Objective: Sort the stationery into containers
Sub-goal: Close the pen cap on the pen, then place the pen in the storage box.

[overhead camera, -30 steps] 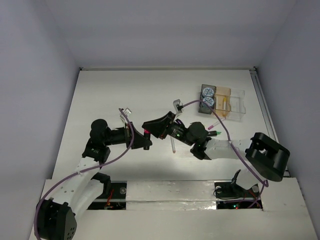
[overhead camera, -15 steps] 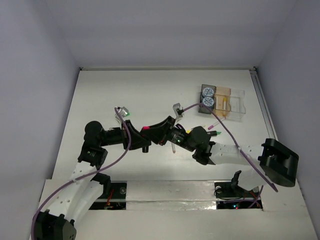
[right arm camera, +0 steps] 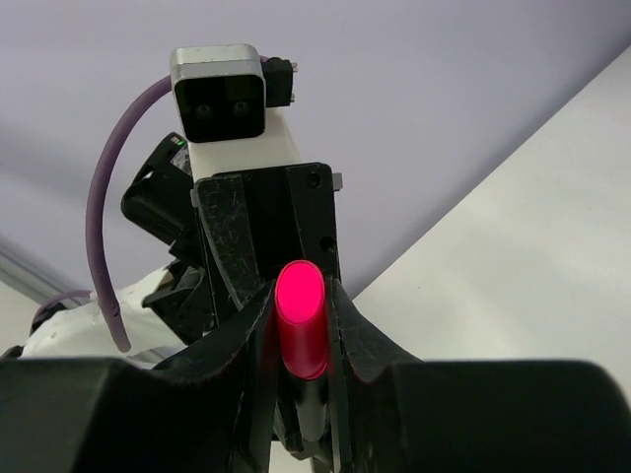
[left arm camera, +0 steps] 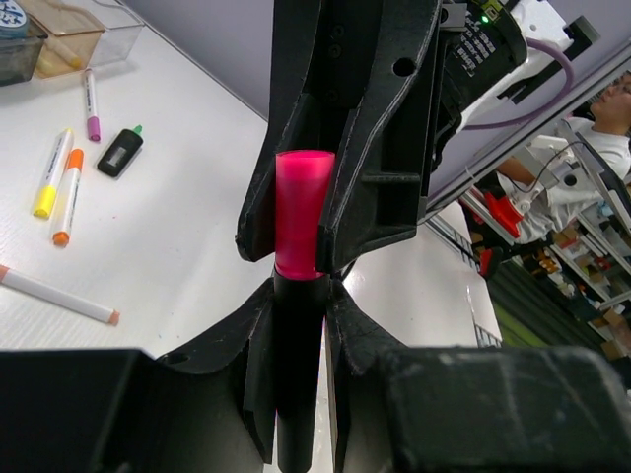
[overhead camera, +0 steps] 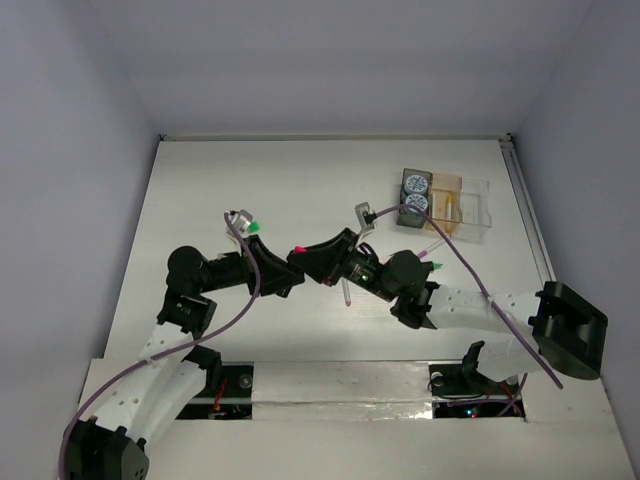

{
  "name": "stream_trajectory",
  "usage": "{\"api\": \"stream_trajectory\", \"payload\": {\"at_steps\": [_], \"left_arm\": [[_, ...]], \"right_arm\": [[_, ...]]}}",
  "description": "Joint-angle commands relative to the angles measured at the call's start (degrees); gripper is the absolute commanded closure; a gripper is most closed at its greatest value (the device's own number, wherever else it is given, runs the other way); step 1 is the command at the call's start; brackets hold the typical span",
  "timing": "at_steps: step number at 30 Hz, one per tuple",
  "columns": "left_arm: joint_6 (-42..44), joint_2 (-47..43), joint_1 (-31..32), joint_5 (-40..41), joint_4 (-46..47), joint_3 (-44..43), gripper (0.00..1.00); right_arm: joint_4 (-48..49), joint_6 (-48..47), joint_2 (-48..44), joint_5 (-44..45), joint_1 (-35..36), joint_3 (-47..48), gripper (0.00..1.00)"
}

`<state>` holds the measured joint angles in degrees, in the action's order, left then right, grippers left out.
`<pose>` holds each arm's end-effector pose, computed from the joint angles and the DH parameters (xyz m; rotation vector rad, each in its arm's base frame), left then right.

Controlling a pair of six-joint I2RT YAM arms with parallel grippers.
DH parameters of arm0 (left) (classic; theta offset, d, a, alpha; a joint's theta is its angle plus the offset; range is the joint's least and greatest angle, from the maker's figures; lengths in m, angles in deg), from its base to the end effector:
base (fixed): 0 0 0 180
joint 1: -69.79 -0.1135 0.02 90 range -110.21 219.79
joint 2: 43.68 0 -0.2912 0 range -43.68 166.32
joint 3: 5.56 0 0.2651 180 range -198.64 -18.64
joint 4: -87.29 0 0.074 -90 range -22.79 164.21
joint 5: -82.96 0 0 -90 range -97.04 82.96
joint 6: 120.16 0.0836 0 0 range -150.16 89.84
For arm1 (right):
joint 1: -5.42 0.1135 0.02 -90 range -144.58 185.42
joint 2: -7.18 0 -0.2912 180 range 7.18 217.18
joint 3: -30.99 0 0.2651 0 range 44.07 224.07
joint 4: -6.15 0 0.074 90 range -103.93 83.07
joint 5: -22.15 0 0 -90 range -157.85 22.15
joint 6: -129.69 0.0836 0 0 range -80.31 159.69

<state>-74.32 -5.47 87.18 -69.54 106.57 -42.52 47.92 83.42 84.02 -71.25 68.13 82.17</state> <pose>0.1337 -0.1196 0.3227 0.7260 1.4562 -1.5307 0.1533 0.3079 0.3259 -0.3008 1.4464 1.5984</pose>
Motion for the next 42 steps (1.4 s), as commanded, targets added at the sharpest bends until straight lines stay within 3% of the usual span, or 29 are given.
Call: {"api": "stream_trajectory", "payload": {"at_steps": [1,7,8,15,21,25,28,33,37,38,42], "left_arm": [[1.10,1.07,-1.04,19.79,16.86,-2.58,1.00],[1.09,4.14,1.50,19.70,16.77,-1.96,1.00],[1.01,4.67,1.51,19.78,16.68,-1.87,0.92],[1.62,5.38,3.27,21.63,15.10,-0.82,0.71],[1.36,4.59,3.27,22.95,13.26,0.59,0.70],[1.10,4.15,3.27,23.21,12.73,2.43,0.68],[0.57,4.23,3.79,23.13,12.90,3.66,0.61],[-0.05,4.76,4.32,23.04,13.08,5.42,0.38],[0.13,4.76,4.32,23.21,12.82,5.69,0.26],[0.30,4.85,4.32,23.56,12.47,5.69,0.04],[1.18,3.98,4.85,25.05,10.63,5.69,0.01]], "right_arm": [[-19.17,1.63,3.58,-17.43,3.11,-4.09,1.00],[-16.88,2.42,5.08,-18.31,1.19,-4.18,1.00],[-16.79,2.68,4.99,-18.31,0.66,-4.09,1.00],[-17.85,3.38,3.93,-16.29,-0.40,-2.51,1.00],[-16.54,7.33,5.16,-15.06,-1.46,-3.30,1.00],[-9.96,12.08,7.44,-16.19,-3.12,-6.02,1.00],[-4.95,16.38,9.99,-17.86,-3.74,-6.99,1.00],[2.18,22.18,13.86,-19.54,-7.43,-8.58,1.00],[2.20,22.02,14.39,-19.72,-8.67,-7.26,1.00],[2.02,21.84,14.48,-19.80,-9.45,-6.82,1.00],[0.70,20.79,14.22,-20.24,-12.17,-5.59,1.00]]}}
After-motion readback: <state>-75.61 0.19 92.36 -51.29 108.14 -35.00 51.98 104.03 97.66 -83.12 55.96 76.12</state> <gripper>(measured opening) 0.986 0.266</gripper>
